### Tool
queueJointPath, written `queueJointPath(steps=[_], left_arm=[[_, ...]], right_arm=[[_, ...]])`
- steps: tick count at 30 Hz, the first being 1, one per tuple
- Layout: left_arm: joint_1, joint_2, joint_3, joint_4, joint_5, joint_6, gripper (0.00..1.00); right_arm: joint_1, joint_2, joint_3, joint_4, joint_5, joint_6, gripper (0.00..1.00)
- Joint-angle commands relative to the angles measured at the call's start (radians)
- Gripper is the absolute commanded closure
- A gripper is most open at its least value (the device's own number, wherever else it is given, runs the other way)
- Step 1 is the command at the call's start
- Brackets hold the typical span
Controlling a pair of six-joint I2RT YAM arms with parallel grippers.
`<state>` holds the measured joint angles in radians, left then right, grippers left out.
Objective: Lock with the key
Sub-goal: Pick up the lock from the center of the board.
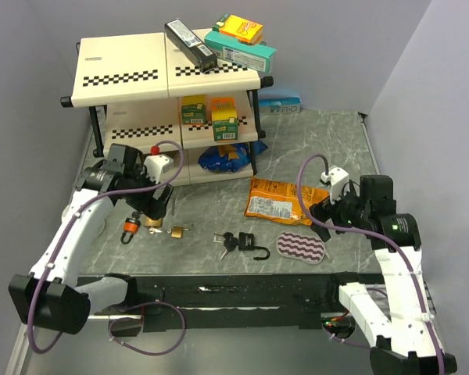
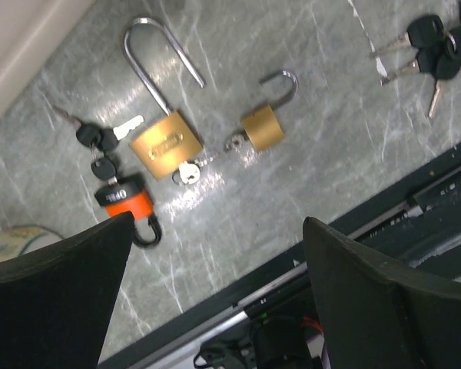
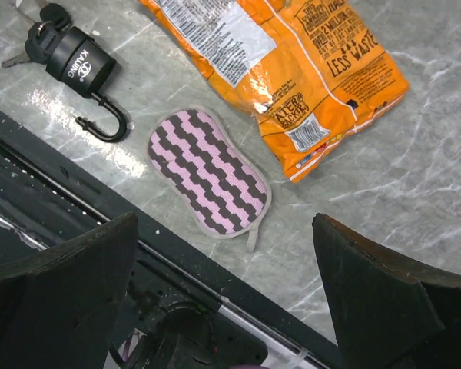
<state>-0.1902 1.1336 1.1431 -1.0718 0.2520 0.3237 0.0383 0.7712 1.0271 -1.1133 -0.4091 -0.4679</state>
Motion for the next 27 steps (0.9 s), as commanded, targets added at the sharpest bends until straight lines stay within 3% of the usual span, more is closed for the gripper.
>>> queueJointPath(steps=[1,7,11,18,27], left_arm=[[-0.052,0.02,0.028,0.087,-0.019,-0.043,0.04],[-0.103,0.043,-0.054,0.111,-0.011,-0.049,0.04],[-0.167,0.071,-0.019,0.107,-0.026,-0.034,0.04],[-0.458,0.237,0.073,0.099,-0.057,-0.003,0.04],[-0.669,0.443,0.155,0.2,-0.008,-0.012,0.03]], right_arm=[[-0.005,-0.032,0.014,-0.011,-0.01,-0.011,0.0],[-0.005,-0.006,0.05,-0.046,0.021,-0.074,0.0],[-0.005,0.026,0.077,-0.04,0.024,-0.065,0.0],[-0.005,0.048,0.091,-0.06,0.004,0.041,0.0],[-0.005,0.013,0.149,-0.04,0.026,0.224,0.0]])
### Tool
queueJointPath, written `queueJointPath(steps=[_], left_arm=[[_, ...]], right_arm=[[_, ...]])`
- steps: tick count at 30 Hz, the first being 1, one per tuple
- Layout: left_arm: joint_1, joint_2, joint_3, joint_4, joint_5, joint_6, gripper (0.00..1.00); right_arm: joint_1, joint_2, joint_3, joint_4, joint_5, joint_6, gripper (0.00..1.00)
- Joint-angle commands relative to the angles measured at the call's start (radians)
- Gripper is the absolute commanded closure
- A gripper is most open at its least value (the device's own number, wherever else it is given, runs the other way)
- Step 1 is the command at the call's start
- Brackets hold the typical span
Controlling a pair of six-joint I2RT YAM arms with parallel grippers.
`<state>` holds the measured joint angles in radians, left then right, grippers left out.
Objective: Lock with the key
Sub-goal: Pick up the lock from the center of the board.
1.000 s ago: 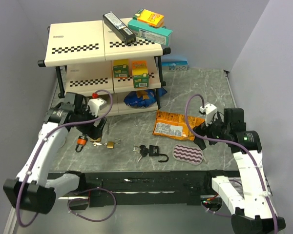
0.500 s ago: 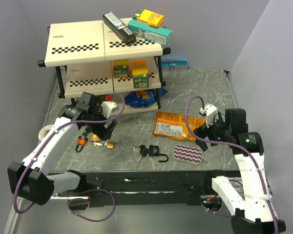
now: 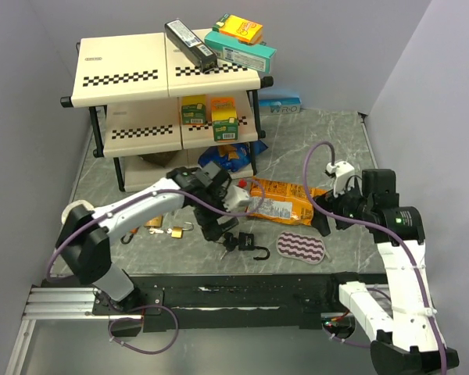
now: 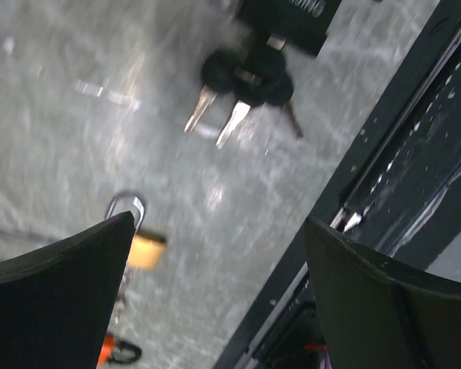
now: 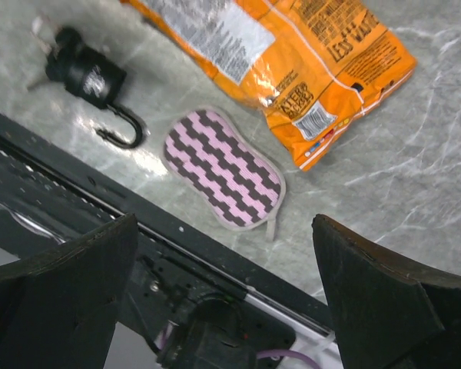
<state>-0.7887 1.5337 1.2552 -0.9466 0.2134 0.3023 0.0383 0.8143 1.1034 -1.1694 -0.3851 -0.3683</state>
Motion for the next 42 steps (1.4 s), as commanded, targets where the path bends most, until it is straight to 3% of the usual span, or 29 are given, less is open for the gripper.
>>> queueJointPath(steps=[1,5,11,26,29,38,41,42], left_arm=[[-0.084,0.052,0.039,0.115,0.034,0.009,0.02],[-0.147,0.123,0.056,0.209,0.057,0.004,0.01],[-0.231,0.293,0.165,0.22,0.031,0.008,0.05],[-0.288,0.479,0.219,0.273,-0.1,0.001,0.08],[-0.291,0.505,0.231,0.267,-0.117,0.003,0.13],[-0.291,0.45,0.167,0.249,-0.158,-0.018,0.42],[-0.29,0.425,0.158,0.233,-0.157,-0.049,0.55],[-0.288,0.412,0.161,0.23,-0.157,-0.063,0.64]], right_arm=[[-0.005,-0.032,0.078,0.022,-0.001,0.143,0.0],[-0.021,-0.035,0.105,0.045,0.003,0.227,0.0],[-0.032,-0.046,0.151,0.079,0.028,0.285,0.0],[-0.034,-0.079,0.194,0.094,0.009,0.319,0.0],[-0.034,-0.078,0.194,0.093,0.008,0.322,0.0],[-0.034,-0.073,0.208,0.091,0.014,0.324,0.0],[-0.032,-0.072,0.208,0.097,0.012,0.333,0.0],[-0.034,-0.072,0.21,0.099,0.009,0.338,0.0]])
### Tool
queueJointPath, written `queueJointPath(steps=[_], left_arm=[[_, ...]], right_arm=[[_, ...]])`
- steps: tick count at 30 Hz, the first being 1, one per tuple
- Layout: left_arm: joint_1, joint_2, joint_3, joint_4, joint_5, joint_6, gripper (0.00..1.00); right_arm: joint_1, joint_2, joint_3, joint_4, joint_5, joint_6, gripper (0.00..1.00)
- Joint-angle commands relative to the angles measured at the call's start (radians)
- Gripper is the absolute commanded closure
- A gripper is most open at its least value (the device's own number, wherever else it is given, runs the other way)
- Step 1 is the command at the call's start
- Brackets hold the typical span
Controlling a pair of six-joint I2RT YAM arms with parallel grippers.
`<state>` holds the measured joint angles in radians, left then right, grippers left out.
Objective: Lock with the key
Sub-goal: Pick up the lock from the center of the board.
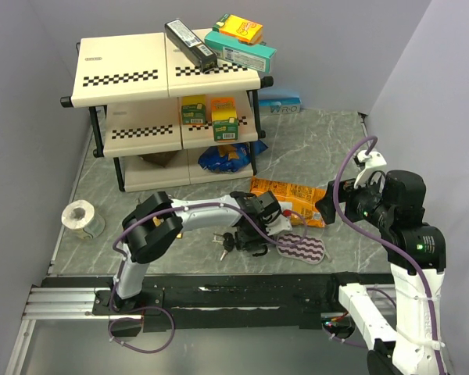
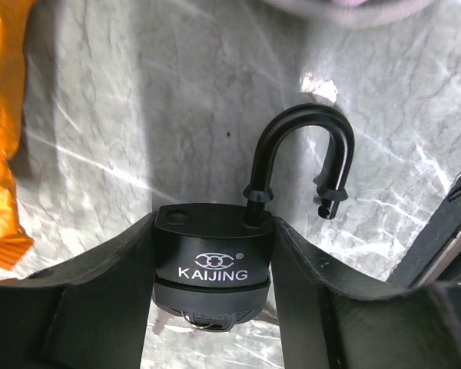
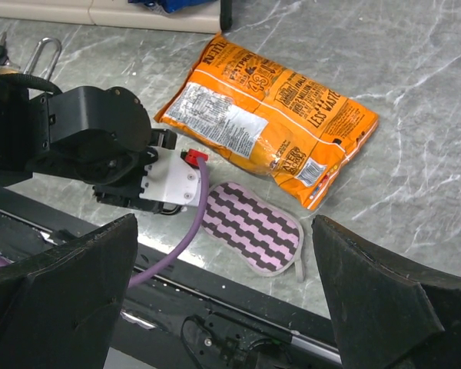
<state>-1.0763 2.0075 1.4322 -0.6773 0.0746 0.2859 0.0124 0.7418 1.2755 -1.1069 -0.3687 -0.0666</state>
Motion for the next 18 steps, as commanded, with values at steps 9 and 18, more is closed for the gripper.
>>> queueJointPath(steps=[9,18], left_arm=[[0.07,-0.258,0.083,-0.05,0.1,-0.28,0.99],[0.253,-0.529,0.028,0.155,0.2,-0.614,0.99]], right_arm=[[-0.006,0.004,0.067,0.084,0.025,0.178,0.0],[-0.008,-0.076,-0.039,0.191,-0.01,0.263,0.0]])
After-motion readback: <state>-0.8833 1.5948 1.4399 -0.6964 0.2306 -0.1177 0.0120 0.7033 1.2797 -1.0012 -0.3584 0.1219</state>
